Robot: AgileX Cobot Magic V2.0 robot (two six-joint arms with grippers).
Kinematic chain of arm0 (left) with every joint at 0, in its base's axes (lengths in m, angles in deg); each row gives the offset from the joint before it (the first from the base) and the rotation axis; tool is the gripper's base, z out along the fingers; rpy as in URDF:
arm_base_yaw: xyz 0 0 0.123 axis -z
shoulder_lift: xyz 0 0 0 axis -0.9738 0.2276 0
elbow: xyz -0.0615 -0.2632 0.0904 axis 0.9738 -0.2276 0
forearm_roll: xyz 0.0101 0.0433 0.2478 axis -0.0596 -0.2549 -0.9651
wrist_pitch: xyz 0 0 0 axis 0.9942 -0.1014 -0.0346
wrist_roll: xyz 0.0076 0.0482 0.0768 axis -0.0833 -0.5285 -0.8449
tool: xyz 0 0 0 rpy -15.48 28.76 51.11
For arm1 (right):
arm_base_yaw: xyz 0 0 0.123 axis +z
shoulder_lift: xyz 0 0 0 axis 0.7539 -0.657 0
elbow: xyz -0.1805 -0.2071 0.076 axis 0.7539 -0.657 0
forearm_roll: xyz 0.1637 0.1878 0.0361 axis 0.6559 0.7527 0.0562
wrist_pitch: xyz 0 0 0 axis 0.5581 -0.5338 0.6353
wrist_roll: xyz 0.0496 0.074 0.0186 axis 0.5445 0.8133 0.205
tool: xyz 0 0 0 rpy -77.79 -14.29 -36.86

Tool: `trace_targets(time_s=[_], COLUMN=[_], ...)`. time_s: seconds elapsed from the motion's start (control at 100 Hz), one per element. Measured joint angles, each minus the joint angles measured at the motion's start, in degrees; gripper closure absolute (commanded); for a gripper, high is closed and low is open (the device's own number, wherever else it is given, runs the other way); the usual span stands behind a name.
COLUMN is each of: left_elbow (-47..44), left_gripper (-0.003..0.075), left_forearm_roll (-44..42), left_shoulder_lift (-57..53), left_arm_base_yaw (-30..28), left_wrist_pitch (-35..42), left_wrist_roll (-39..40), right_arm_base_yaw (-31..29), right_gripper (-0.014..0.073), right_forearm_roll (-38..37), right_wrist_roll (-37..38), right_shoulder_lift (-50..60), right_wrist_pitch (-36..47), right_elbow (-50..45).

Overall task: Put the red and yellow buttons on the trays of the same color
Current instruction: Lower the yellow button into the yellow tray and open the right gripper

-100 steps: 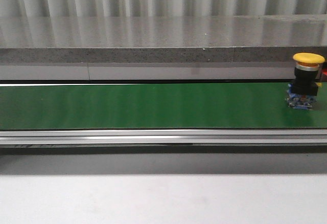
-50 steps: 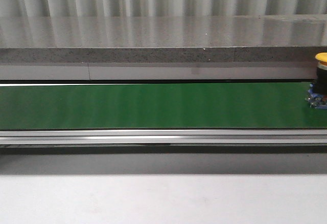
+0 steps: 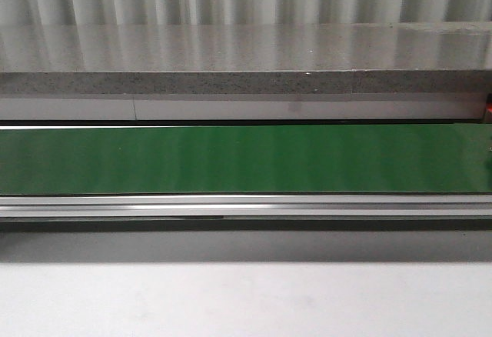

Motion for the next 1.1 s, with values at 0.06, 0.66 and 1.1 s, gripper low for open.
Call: trace_targets(time_s=[0.06, 0.66, 1.1], left_elbow=[0.00, 0.00, 0.00], left_gripper=[0.0740, 0.0740, 0.0740], left_forearm_roll=[0.00, 0.00, 0.00], left_shoulder_lift=[0.00, 0.00, 0.00], left_arm_base_yaw=[0.00, 0.00, 0.00], left_wrist_pitch=[0.00, 0.00, 0.00], left_wrist_roll=[0.00, 0.00, 0.00], right_arm_base_yaw=[-0.01, -0.51, -19.64], right_gripper=[0.0077, 0.0396, 0.0396], right_forearm_roll=[0.00, -0.42, -11.39], right_wrist_roll=[0.00, 5.55, 24.06], right_shoulder_lift=[-0.92, -1.61, 9.81], right_wrist_pitch=[1.30, 1.74, -5.19], right_elbow=[0.00, 0.00, -0.24])
